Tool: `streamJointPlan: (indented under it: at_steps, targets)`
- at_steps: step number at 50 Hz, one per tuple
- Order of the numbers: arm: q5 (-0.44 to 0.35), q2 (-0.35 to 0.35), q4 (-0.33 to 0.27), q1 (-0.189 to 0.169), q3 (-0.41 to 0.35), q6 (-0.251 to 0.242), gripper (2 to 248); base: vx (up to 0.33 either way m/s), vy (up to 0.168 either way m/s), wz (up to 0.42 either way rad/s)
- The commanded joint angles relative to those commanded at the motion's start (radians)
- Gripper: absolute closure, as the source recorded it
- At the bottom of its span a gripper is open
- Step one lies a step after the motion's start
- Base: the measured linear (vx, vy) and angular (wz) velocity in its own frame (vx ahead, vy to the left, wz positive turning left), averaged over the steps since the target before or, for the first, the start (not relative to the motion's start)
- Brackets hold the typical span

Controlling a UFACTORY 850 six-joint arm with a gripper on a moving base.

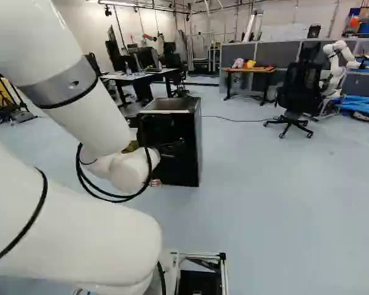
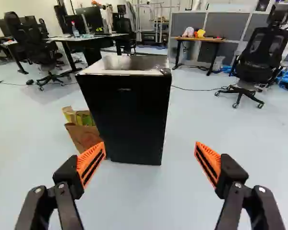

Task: Grab a drink from the fridge

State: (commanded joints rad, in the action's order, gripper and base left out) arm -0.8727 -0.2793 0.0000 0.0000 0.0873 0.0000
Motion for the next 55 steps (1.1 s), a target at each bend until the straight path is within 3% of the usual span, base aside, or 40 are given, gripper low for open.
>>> streamJointPlan:
  at_steps: [55]
  targets:
    - [0.0,0.0,0.0,0.0,0.0,0.0,3,0.027,-0.003,0.011]
